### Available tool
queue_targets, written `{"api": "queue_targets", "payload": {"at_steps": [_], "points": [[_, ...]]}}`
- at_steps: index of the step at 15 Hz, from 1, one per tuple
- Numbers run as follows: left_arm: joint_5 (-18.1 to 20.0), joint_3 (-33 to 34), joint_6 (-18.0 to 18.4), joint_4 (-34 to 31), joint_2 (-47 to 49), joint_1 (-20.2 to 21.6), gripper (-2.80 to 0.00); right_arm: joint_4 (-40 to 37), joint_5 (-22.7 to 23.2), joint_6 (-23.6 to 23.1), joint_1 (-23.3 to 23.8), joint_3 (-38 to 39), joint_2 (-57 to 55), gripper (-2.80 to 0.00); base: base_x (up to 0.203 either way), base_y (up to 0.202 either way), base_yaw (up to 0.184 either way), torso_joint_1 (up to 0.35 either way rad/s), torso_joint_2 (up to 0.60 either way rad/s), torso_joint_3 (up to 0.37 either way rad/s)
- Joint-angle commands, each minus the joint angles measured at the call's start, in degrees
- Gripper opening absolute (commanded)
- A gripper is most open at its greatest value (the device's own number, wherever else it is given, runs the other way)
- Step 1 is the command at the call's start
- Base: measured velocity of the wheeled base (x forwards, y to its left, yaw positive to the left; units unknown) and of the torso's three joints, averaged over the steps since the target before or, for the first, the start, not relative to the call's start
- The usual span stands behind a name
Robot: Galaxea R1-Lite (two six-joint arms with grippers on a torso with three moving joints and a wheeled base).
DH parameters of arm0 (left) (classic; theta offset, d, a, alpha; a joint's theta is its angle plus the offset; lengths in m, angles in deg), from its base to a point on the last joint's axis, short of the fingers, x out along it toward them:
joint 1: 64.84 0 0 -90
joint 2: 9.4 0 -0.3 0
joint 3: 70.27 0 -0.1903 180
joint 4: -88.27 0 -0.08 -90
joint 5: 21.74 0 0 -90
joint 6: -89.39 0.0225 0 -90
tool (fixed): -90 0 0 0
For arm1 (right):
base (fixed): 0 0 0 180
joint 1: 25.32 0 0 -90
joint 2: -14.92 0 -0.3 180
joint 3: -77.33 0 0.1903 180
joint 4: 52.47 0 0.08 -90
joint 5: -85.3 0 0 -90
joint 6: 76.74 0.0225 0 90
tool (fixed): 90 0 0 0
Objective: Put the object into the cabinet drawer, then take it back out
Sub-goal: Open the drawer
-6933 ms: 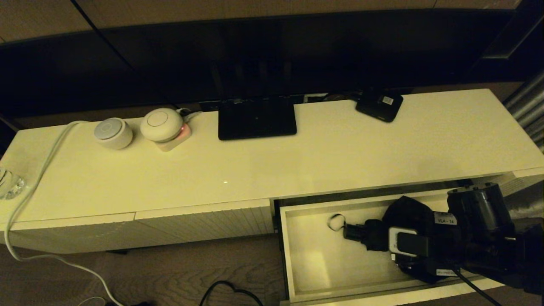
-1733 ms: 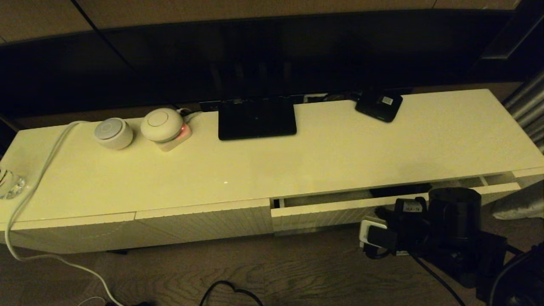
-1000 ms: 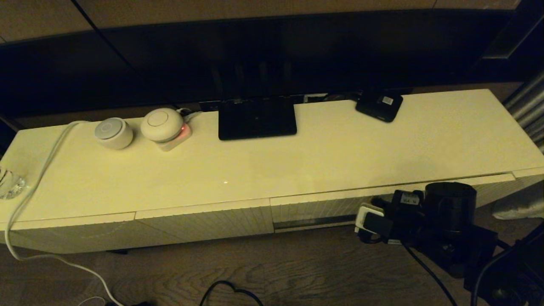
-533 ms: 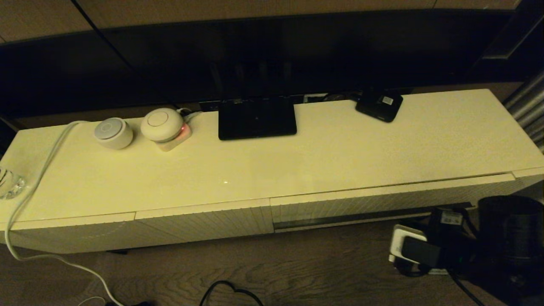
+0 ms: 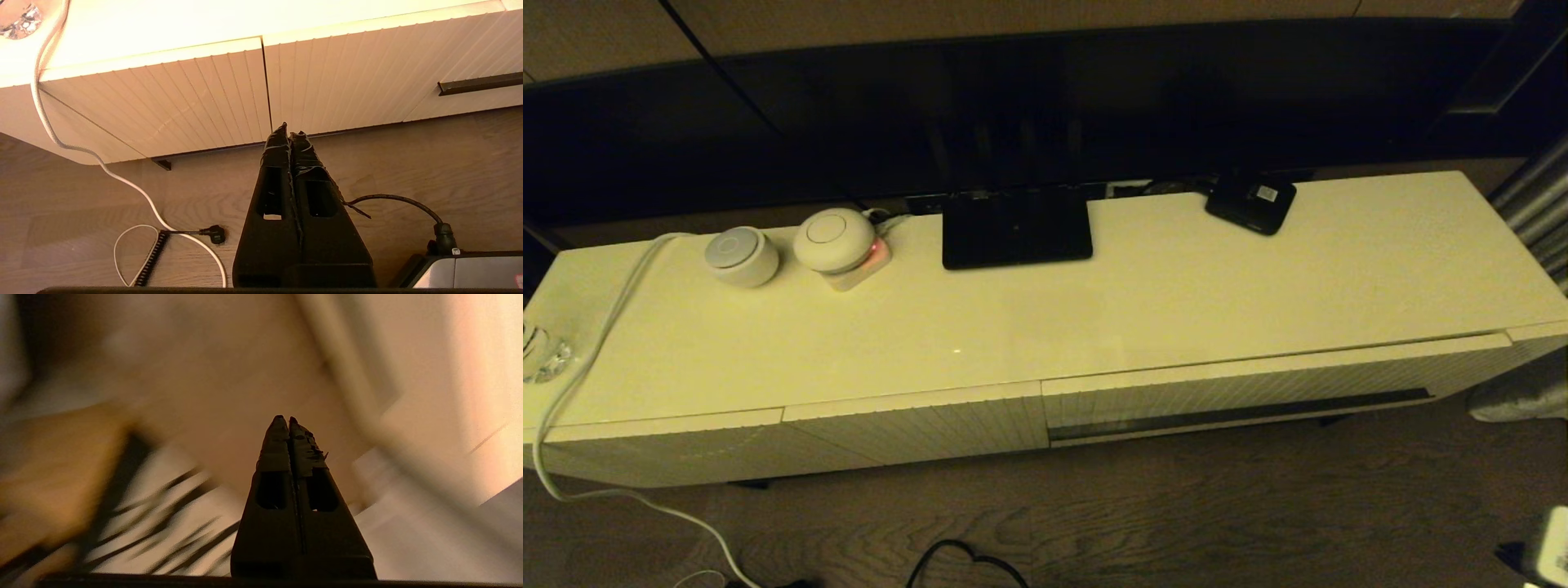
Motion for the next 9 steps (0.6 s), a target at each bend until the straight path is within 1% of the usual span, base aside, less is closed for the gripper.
{"api": "queue_targets", "payload": {"at_steps": [1, 3, 5, 6, 7, 9], "points": [[0.0, 0.2, 0.0, 0.0, 0.0, 0.0, -2.8, -12.3, 2.0, 9.1, 7.0, -2.7, 8.5, -2.8, 0.0, 0.0, 0.0, 0.0, 0.0, 0.0], [0.0, 0.2, 0.0, 0.0, 0.0, 0.0, -2.8, -13.3, 2.4, 20.8, 8.5, -5.0, 8.9, -2.8, 0.0, 0.0, 0.0, 0.0, 0.0, 0.0], [0.0, 0.2, 0.0, 0.0, 0.0, 0.0, -2.8, -13.2, 2.4, 30.3, 8.8, -7.3, 8.6, -2.8, 0.0, 0.0, 0.0, 0.0, 0.0, 0.0], [0.0, 0.2, 0.0, 0.0, 0.0, 0.0, -2.8, -13.1, 2.1, 32.9, 8.9, -7.4, 9.6, -2.8, 0.0, 0.0, 0.0, 0.0, 0.0, 0.0], [0.0, 0.2, 0.0, 0.0, 0.0, 0.0, -2.8, -13.1, 1.9, 34.0, 9.3, -7.2, 11.3, -2.8, 0.0, 0.0, 0.0, 0.0, 0.0, 0.0], [0.0, 0.2, 0.0, 0.0, 0.0, 0.0, -2.8, -13.4, 1.8, 36.3, 11.6, -6.1, 16.5, -2.8, 0.0, 0.0, 0.0, 0.0, 0.0, 0.0]]}}
